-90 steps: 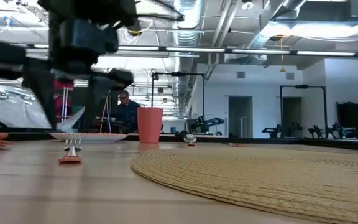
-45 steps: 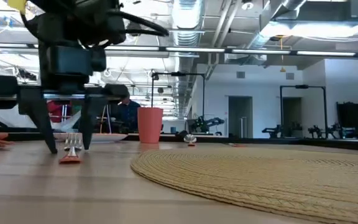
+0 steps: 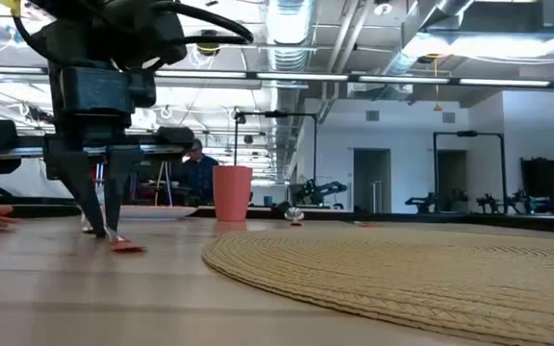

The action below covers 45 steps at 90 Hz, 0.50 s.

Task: Set table place
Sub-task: Put the orange fork on the orange table napkin

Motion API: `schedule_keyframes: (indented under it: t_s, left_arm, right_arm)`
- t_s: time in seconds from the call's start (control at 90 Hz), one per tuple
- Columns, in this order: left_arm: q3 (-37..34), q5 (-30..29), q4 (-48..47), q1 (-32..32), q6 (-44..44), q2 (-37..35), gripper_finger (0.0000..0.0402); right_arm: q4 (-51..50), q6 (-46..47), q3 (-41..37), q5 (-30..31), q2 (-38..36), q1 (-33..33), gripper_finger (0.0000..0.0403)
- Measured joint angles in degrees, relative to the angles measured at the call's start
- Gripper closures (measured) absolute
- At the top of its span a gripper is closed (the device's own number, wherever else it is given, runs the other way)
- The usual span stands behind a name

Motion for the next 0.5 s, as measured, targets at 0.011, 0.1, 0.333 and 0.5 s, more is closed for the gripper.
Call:
schedule_keyframes:
  t_s: [0.011, 0.1, 0.333, 0.5]
  left_arm:
    - [0.2, -0.2, -0.5, -0.1, 0.0, -0.1, 0.0399]
    - [2.1, -2.8, -5.6, -1.5, 0.1, -1.1, 0.04]
    - [8.5, -2.3, -24.3, -8.1, 3.3, -4.6, 0.0401]
    - [8.7, 2.8, -35.7, -14.6, -1.6, -8.1, 0.0401]
  right_arm:
    - [0.0, 0.0, 0.0, 0.0, 0.0, 0.0, 0.0191]
    - [0.2, 0.0, 0.0, 0.0, 0.0, 0.0, 0.0191]
    - [1.1, -0.5, 0.0, 0.0, 0.0, 0.5, 0.0191]
    - [1.1, -1.8, 0.0, 1.1, 0.4, 1.3, 0.0191]
